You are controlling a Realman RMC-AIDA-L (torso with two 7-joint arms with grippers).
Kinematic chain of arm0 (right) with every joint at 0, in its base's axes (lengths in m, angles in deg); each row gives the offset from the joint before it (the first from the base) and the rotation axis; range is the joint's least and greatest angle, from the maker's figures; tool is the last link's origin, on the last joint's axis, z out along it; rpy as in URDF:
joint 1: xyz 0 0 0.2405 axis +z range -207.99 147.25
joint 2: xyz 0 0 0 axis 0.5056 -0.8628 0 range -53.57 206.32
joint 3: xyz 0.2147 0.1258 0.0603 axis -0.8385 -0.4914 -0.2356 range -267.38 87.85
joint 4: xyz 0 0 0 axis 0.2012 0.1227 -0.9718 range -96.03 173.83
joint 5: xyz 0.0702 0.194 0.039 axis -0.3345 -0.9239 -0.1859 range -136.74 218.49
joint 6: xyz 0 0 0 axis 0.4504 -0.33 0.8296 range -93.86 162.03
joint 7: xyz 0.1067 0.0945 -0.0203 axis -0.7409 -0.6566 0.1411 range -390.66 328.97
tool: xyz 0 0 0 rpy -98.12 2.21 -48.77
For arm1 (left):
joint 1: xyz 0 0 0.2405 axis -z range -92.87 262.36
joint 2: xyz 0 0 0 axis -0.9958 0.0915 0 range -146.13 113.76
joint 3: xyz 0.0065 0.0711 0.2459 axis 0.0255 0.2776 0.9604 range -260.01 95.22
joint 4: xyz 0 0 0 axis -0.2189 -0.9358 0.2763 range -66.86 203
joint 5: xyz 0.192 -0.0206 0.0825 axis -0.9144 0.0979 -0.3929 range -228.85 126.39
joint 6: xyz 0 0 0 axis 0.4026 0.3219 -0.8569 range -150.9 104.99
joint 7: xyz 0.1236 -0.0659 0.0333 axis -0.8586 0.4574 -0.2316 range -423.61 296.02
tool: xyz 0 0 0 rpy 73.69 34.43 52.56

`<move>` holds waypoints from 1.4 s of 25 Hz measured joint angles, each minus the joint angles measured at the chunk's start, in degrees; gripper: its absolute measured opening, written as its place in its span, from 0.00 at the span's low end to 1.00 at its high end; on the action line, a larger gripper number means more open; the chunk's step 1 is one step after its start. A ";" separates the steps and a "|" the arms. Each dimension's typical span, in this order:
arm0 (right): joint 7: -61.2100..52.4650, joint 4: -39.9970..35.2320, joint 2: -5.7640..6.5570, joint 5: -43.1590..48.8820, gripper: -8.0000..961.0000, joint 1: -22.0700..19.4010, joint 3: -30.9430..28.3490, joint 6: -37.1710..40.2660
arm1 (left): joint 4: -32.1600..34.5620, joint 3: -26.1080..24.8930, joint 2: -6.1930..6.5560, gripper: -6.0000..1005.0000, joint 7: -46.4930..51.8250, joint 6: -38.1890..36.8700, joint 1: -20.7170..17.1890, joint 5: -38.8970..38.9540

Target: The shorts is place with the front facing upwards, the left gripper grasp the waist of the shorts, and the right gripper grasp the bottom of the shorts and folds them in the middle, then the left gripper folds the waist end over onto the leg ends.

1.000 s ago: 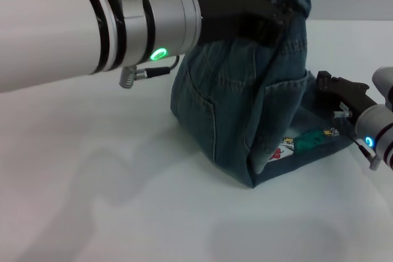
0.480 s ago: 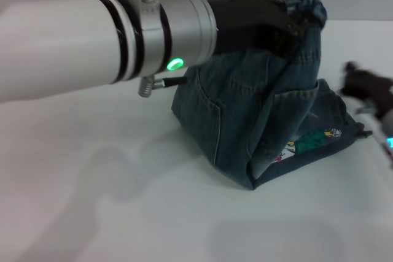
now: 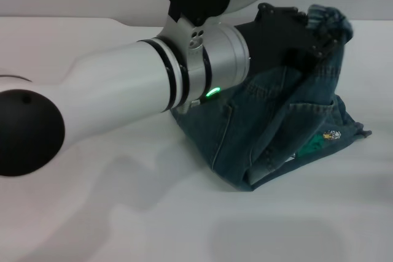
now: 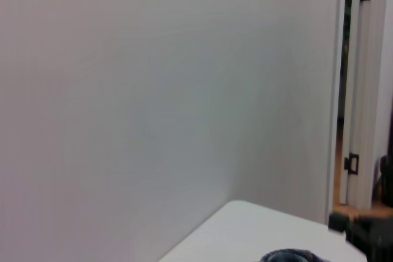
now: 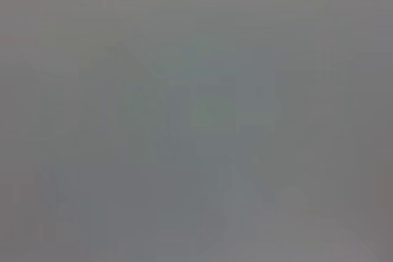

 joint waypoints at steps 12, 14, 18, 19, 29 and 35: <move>-0.64 2.36 -0.01 0.41 0.01 -0.87 3.50 -2.08 | 0.06 0.44 0.17 0.59 -1.43 -2.89 -0.93 -0.02; -0.67 2.77 0.03 0.42 0.01 -1.01 3.66 -2.17 | -0.03 0.55 0.16 0.68 -1.44 -2.93 -1.04 0.07; -0.68 4.10 0.05 0.45 0.01 -1.70 3.95 -2.38 | -1.95 0.65 0.21 0.79 -1.45 -2.99 -2.83 0.09; -0.67 4.44 0.01 0.45 0.01 -2.06 3.99 -2.24 | -2.83 0.56 0.24 0.80 -1.50 -3.31 -3.93 -0.05; 0.78 6.44 -0.18 1.95 0.01 -5.53 2.65 4.39 | -0.65 1.12 0.42 0.85 -8.08 -25.48 -16.17 -0.43; 3.45 4.15 -0.33 1.90 0.01 -5.33 3.69 7.93 | 5.25 3.30 0.39 0.85 -7.57 -35.09 -17.87 -0.36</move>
